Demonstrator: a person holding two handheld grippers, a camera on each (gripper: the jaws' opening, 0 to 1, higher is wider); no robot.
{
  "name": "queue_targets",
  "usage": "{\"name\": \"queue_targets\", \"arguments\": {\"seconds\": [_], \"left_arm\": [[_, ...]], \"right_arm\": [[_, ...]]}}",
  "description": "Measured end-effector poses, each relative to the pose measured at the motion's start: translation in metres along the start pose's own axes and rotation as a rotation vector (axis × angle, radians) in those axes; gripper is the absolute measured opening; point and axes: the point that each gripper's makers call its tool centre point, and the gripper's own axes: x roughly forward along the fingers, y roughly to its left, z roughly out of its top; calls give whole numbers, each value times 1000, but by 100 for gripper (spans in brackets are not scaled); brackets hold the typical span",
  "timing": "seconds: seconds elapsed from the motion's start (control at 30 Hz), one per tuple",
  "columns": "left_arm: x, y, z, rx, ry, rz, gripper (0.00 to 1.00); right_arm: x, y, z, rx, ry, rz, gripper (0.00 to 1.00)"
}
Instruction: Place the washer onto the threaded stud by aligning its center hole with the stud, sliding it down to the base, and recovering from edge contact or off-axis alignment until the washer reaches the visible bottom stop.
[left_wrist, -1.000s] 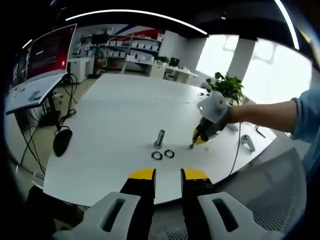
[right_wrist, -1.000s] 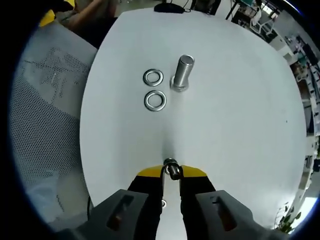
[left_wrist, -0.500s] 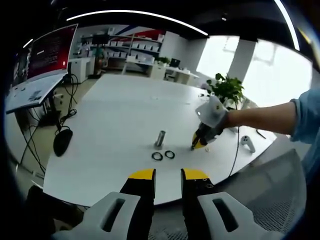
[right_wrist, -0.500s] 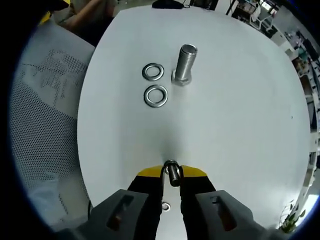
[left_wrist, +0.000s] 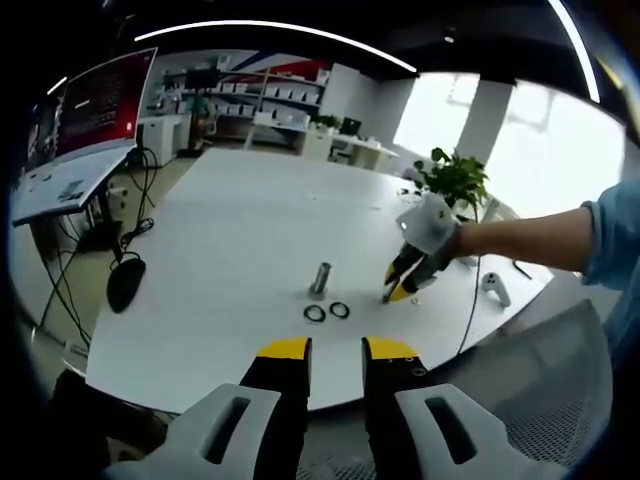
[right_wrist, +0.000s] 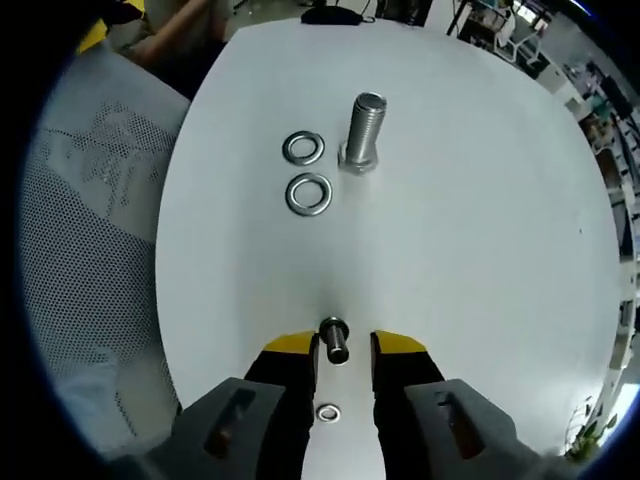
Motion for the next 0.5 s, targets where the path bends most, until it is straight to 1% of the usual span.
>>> {"name": "queue_targets", "arguments": {"seconds": [0.2,0.4,0.5], "left_arm": [[0,0,0,-1,-2,1,17],[0,0,1,-5,-7,4,17],[0,0,1,-7,-9,4,17]], "right_arm": [[-6,-2,-8,37,-18,-1,23],[-17,3,-18,97,-52,-7,23],[-20,1,-24,122,-62,-17,23]]}}
